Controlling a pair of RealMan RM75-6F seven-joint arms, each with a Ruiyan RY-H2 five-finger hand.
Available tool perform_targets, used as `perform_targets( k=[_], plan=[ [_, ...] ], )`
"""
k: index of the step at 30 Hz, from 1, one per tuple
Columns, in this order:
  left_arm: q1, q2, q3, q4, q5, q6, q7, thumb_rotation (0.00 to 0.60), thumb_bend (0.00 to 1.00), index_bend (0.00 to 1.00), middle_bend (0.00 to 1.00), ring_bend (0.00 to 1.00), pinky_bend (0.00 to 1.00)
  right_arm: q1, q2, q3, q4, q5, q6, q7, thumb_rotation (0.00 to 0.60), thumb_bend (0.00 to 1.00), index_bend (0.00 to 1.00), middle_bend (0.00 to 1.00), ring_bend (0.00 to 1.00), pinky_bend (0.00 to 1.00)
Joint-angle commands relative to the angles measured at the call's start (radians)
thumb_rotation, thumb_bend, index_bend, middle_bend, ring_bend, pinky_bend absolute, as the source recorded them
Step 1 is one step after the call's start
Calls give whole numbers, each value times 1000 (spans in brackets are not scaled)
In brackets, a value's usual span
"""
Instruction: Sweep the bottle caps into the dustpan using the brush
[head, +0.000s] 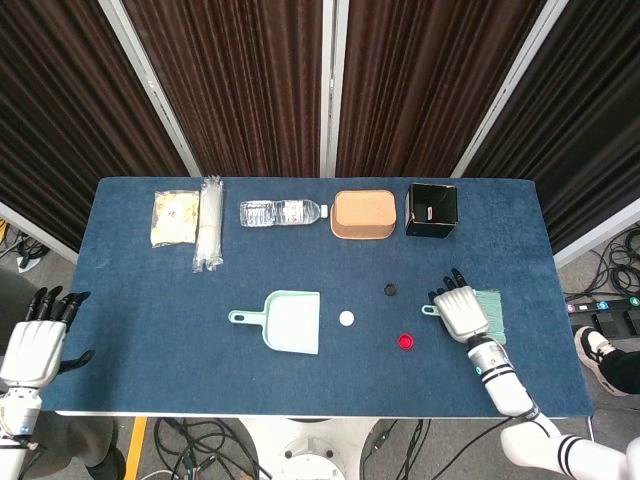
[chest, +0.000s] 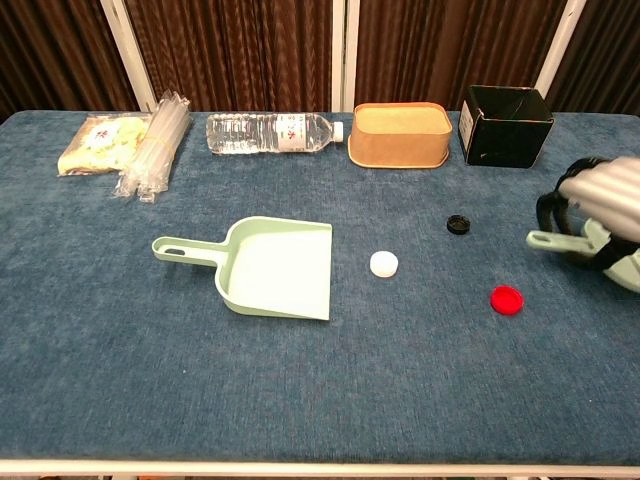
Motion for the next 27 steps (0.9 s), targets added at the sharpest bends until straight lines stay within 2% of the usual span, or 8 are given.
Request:
perform_targets(
  k=[1,7,11,15,21,27],
  plan=[
    [-57,8,-17,-13,17,-64,-36,600,120,168,178,67,66,-1,74,17,-67,-39,39,75,600,327,597,563,224,125],
    [-184,-13,-48,-41,2,-230,-58,600,120,251,193,73,79,15,183,62,-172,-76,79,199,600,333,618,571,231,136],
    [-257,-66,-69,-48,-29,-316,-13,600,120,308,261,138,101,24,237,88,-224,-83,94,246,600,334,618,573,232,137],
    [-321,-139,-88,-44,-83,-392,40,600,121,335,312,206,166,25,268,95,-245,-80,97,263,600,334,619,574,232,137],
    [-382,-223,-92,-46,-155,-452,147,600,161,371,332,209,211,22,275,83,-235,-71,87,286,600,334,619,575,231,137],
    [-428,-308,-81,-22,-254,-472,337,600,181,385,361,234,220,25,267,74,-204,-67,75,312,600,334,619,575,232,136]
  ],
)
